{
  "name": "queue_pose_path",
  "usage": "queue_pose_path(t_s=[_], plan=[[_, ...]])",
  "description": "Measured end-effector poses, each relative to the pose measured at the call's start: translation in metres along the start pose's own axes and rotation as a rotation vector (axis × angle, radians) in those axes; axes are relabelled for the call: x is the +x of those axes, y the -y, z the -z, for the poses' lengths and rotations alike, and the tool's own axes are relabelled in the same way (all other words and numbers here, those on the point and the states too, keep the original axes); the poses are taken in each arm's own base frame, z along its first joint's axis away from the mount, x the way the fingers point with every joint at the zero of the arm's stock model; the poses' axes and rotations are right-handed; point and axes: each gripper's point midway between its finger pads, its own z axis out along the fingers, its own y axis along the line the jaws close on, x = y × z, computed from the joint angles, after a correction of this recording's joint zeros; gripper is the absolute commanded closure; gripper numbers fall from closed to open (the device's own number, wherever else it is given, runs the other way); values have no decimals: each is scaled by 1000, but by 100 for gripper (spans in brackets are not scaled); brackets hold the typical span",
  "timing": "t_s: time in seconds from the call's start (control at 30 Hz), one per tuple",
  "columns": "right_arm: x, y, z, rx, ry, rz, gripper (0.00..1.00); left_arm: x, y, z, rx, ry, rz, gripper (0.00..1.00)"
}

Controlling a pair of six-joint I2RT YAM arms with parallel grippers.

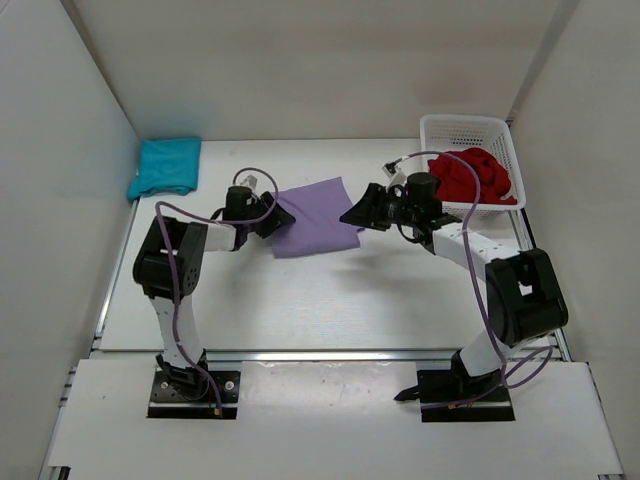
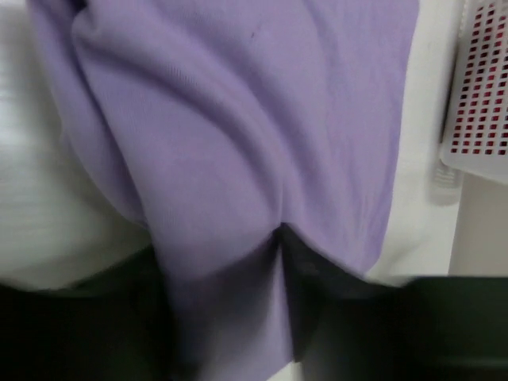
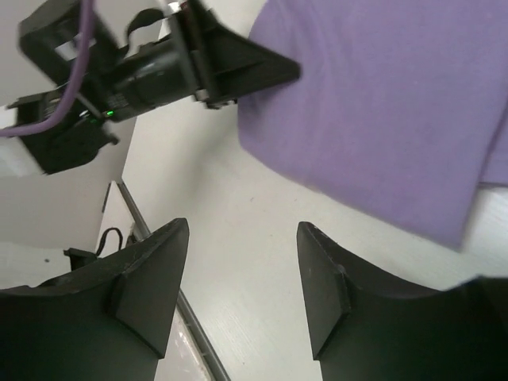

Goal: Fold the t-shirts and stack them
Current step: Put the neatly folded tshirt into the corner of the board with the left arm

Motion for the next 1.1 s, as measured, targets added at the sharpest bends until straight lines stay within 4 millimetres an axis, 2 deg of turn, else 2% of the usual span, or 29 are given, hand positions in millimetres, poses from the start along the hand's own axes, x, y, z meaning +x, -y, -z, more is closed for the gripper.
queue_pose_path(t_s=[0.03,0.07,0.13,0.27,0.33,0.43,0.5,0.57,0.63,0.7,0.77,0.8,0.83,0.9,0.97,1.0,1.03,1.1], plan=[[1,-1,2,-5,5,-3,45,2,6,-8,21,-10,7,65],[4,-1,4,-9,3,-12,45,5,8,-17,31,-25,15,84],[11,2,6,-15,-1,-30,47,9,17,-31,68,-54,38,100],[31,13,17,-4,-15,-83,47,-16,47,-62,122,-60,30,100],[37,18,25,7,-11,-106,47,-41,67,-70,150,-42,12,100],[36,22,36,15,12,-121,47,-95,97,-66,203,14,-7,100],[33,24,38,9,25,-121,47,-146,117,-53,248,79,-22,100],[31,24,39,3,30,-126,47,-205,128,-30,277,171,-40,100],[31,24,38,-6,26,-130,48,-259,123,1,284,268,-50,100],[36,23,35,-14,10,-133,47,-306,97,38,261,370,-36,100],[41,24,32,-21,-11,-140,48,-335,50,77,206,454,15,82],[44,23,30,-25,-23,-143,48,-341,23,94,168,489,50,58],[47,22,29,-30,-32,-142,48,-344,-12,111,119,524,95,2],[51,18,27,-43,-51,-139,48,-332,-80,137,26,577,219,1],[54,13,24,-56,-69,-130,48,-305,-141,152,-47,604,354,1],[55,11,23,-62,-76,-123,48,-285,-167,154,-79,598,425,1],[57,8,21,-70,-84,-115,48,-263,-189,153,-109,588,491,1],[59,6,20,-77,-92,-107,48,-218,-217,149,-163,544,600,2]])
